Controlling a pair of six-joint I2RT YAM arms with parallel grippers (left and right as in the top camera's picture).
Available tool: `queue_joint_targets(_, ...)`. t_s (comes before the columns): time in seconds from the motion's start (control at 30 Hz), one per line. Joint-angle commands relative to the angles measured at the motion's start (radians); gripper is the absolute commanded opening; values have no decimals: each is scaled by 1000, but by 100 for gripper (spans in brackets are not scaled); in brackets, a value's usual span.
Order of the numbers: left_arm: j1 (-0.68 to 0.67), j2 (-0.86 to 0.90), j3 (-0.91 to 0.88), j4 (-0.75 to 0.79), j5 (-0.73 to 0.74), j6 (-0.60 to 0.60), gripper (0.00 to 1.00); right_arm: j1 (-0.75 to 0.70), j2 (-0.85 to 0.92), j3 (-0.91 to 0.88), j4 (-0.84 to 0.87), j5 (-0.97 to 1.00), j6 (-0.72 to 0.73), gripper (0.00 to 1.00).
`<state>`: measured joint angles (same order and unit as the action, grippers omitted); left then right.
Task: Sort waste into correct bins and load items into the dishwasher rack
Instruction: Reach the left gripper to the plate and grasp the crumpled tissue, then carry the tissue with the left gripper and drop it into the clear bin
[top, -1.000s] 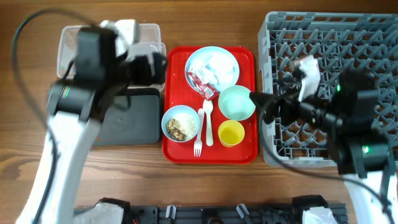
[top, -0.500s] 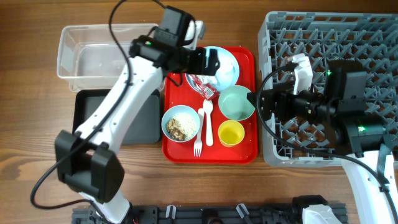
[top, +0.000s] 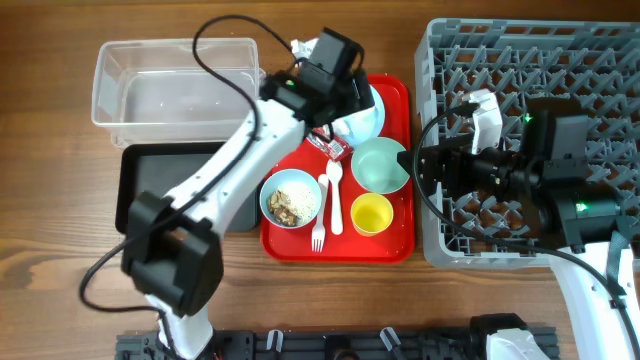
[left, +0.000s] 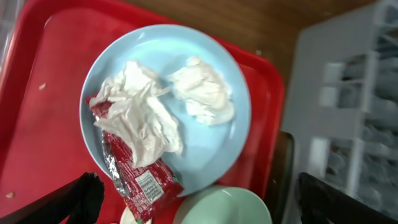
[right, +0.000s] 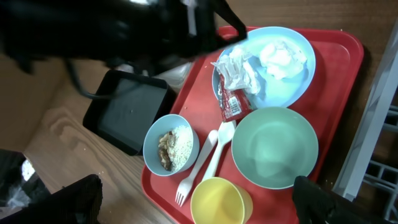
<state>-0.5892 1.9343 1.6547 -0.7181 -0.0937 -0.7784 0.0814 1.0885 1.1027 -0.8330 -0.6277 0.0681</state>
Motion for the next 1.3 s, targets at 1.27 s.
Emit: queue_joint_targets(1.27, -44, 351, 15, 207, -158, -150, 82, -2, 34, 23, -36, 9, 21, 100)
